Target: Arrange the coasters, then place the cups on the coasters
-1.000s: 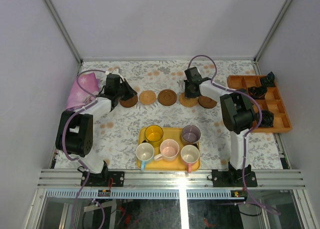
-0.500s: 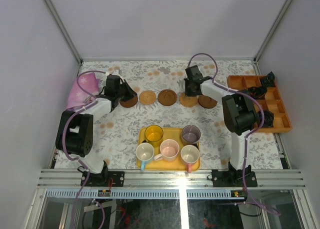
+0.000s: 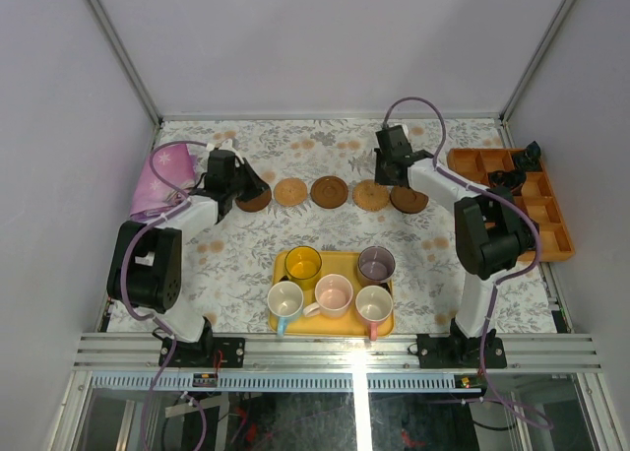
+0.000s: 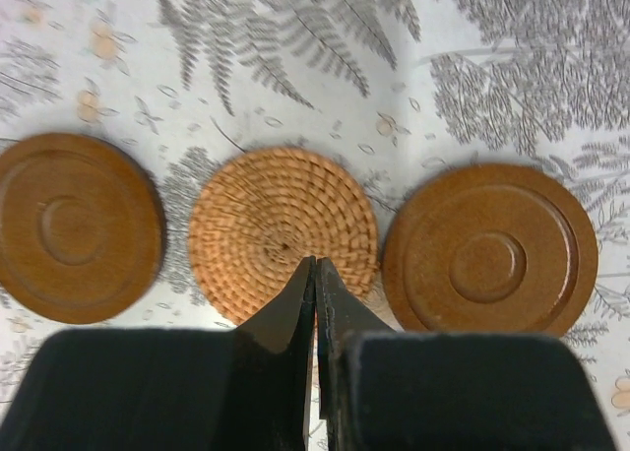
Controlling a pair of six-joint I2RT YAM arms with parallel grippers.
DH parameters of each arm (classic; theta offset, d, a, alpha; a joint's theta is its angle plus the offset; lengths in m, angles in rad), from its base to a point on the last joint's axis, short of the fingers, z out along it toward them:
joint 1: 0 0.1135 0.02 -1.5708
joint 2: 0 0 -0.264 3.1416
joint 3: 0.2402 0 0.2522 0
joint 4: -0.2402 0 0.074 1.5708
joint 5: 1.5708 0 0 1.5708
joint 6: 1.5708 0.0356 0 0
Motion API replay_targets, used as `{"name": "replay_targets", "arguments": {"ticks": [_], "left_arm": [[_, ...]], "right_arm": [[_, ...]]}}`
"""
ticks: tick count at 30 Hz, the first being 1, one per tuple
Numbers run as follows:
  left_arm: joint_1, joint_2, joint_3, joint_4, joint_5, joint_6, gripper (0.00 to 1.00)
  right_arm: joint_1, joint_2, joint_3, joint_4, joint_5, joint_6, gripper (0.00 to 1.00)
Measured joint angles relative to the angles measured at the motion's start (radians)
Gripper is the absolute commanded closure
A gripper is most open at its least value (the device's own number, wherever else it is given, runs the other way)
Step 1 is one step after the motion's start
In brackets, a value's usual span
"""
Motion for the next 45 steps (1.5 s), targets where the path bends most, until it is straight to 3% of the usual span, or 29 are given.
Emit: {"name": "replay_targets", "arguments": {"ticks": [22, 45], "left_arm": [[-0.013, -0.019, -0.037, 0.012, 0.000, 0.000, 0.96], [-0.013, -0.019, -0.037, 0.012, -0.003, 0.000, 0.96]], "right_arm": [[-0.160, 0.001, -0.131, 0.001, 0.019, 0.058, 1.00], [-0.214, 0.059, -0.129, 0.041, -0.010, 0.095, 1.00]]}}
